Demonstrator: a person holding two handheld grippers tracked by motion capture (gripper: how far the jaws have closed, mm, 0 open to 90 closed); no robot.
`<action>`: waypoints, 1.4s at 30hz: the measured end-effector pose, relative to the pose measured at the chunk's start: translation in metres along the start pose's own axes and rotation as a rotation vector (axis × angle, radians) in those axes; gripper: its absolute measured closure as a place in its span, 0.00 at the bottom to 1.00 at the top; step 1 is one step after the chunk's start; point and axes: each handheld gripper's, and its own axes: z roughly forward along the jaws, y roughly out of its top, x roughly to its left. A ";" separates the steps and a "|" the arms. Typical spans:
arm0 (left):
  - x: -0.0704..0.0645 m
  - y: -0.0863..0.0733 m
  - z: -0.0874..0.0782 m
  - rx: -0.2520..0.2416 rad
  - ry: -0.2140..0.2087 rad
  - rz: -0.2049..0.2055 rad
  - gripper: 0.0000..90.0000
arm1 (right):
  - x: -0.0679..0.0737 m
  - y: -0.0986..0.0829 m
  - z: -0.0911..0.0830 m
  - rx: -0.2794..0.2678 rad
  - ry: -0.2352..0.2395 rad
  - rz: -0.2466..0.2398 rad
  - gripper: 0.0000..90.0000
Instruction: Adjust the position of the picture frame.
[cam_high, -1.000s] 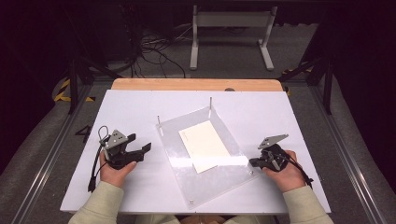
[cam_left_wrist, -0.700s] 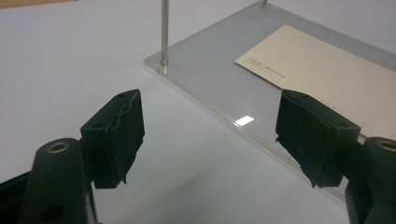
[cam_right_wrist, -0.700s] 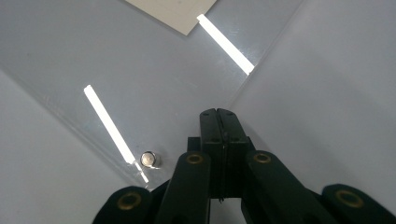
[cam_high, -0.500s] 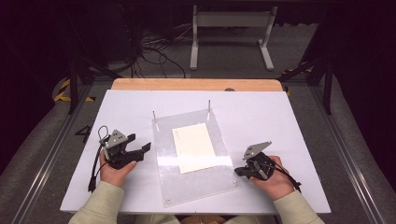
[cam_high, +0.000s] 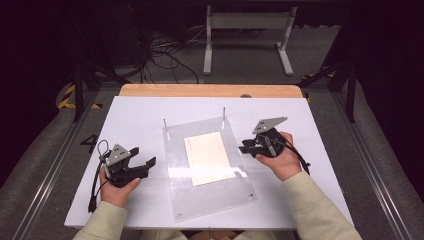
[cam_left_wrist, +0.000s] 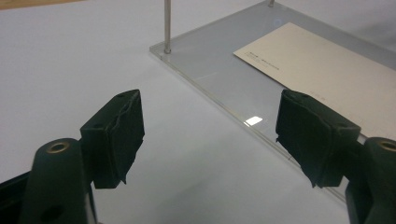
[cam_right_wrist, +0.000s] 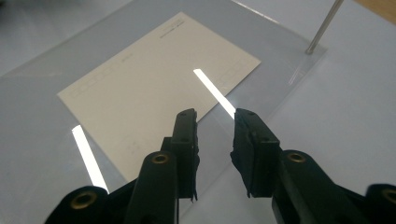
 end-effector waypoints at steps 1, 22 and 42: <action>0.001 -0.001 -0.001 0.001 0.003 -0.001 0.27 | -0.003 0.004 0.002 -0.005 -0.003 0.000 0.74; 0.000 -0.017 -0.021 0.016 0.062 0.006 0.26 | -0.064 0.048 0.062 -0.137 -0.091 0.102 0.64; 0.005 -0.024 -0.028 0.022 0.079 -0.017 0.26 | -0.090 0.054 0.119 -0.082 -0.174 0.097 0.94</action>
